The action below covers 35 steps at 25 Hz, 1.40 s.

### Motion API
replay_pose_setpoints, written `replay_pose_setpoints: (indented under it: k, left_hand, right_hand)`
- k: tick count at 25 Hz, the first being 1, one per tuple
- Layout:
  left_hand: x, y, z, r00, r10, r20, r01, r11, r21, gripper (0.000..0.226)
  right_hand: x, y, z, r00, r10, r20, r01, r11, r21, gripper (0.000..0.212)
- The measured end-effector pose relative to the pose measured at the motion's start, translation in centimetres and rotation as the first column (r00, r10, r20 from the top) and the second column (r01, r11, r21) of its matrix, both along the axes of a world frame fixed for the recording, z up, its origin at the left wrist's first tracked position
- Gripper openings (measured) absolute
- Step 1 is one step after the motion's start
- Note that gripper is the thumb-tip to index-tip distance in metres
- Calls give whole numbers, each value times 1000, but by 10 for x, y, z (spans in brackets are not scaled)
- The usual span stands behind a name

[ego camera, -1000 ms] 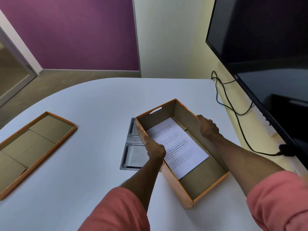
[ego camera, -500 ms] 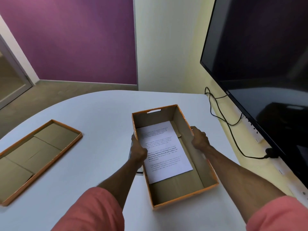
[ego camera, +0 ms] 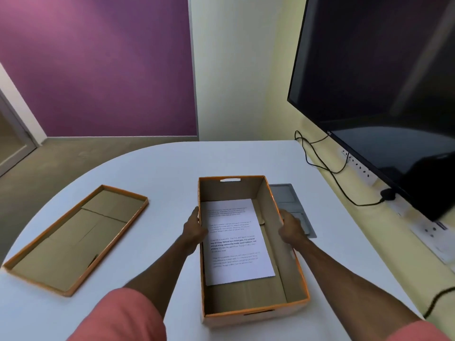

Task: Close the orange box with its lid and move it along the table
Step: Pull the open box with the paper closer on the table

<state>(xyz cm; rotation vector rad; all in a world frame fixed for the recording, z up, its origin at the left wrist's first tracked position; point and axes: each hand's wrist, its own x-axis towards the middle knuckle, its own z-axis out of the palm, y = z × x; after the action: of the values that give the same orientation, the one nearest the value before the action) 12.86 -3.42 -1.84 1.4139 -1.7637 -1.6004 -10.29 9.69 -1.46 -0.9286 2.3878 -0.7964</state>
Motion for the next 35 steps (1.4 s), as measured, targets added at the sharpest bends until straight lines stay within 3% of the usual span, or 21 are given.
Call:
replay_pose_setpoints:
  k: [6, 12, 20, 32, 35]
  left_hand:
    - [51, 23, -19, 995, -92, 40, 93, 996, -6, 69]
    - [72, 53, -34, 983, -102, 156, 99, 995, 24, 84]
    - [75, 82, -47, 986, -21, 167, 27, 999, -31, 56]
    - [74, 92, -53, 978, -52, 204, 52, 999, 2, 72]
    - [80, 90, -44, 958, -46, 283, 72, 994, -79, 76]
  right_hand:
    - [56, 38, -16, 1000, -7, -1, 7, 998, 70, 68]
    - [76, 61, -25, 999, 20, -36, -14, 988, 153, 70]
    - [85, 76, -41, 997, 52, -53, -38, 972, 233, 72]
    - [80, 76, -44, 995, 99, -22, -91, 968, 235, 65]
    - [82, 68, -36, 987, 142, -74, -124, 971, 205, 67]
